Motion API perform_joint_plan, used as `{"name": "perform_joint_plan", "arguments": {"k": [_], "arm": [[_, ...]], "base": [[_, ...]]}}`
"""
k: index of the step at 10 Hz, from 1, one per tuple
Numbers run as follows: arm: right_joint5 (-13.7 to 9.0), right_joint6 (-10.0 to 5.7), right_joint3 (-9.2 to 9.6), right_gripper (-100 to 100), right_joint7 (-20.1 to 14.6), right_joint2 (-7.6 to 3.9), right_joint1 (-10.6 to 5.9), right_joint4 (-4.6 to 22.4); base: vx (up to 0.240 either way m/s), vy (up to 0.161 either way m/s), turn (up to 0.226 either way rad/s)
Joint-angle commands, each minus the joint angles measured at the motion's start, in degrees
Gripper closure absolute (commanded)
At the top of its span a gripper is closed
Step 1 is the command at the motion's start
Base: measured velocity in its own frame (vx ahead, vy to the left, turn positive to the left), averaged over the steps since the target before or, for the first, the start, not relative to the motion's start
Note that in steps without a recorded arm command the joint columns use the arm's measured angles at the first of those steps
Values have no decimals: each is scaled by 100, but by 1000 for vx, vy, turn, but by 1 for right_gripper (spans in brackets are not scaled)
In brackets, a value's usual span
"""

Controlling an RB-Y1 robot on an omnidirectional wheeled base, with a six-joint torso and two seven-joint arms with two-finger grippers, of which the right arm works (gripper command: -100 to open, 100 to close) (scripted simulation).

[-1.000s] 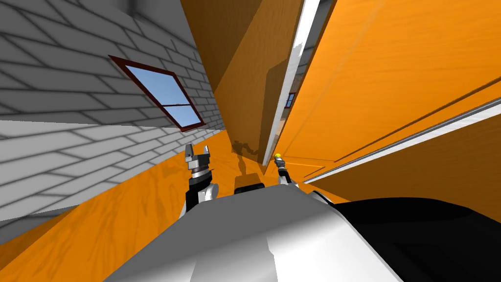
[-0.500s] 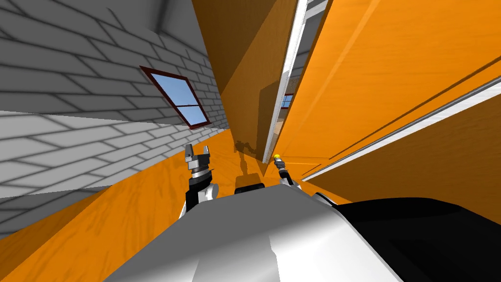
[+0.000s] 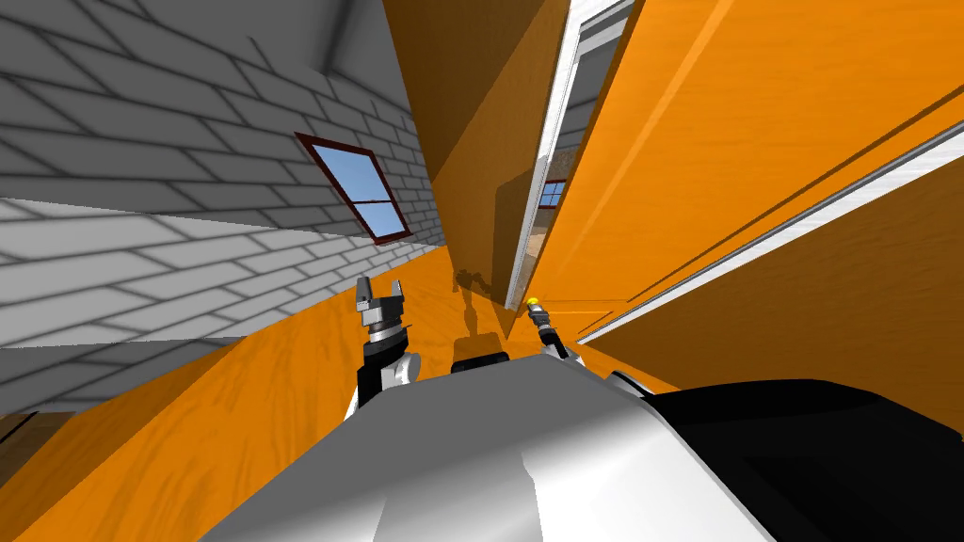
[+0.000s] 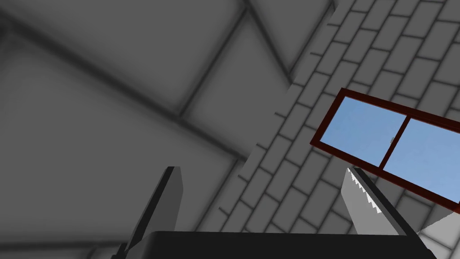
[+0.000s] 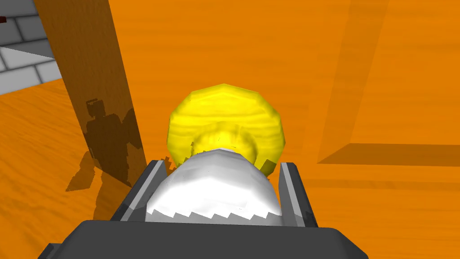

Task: Pull the door open

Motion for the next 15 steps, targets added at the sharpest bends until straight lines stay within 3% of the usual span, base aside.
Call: {"name": "perform_joint_plan", "arguments": {"k": [1,5,7,8,15], "arm": [[74,-115,159,100,-146,-90,79,-35],[225,-359,489,100,-471,-334,241,-121],[274,-438,596,100,-576,-413,294,-148],[260,-384,565,100,-531,-385,286,-134],[476,-1026,957,100,-992,-730,566,-28]], "base": [[-197,-73,96],[-228,-47,91],[-195,-50,52],[-82,-27,16],[-208,-61,133]]}}
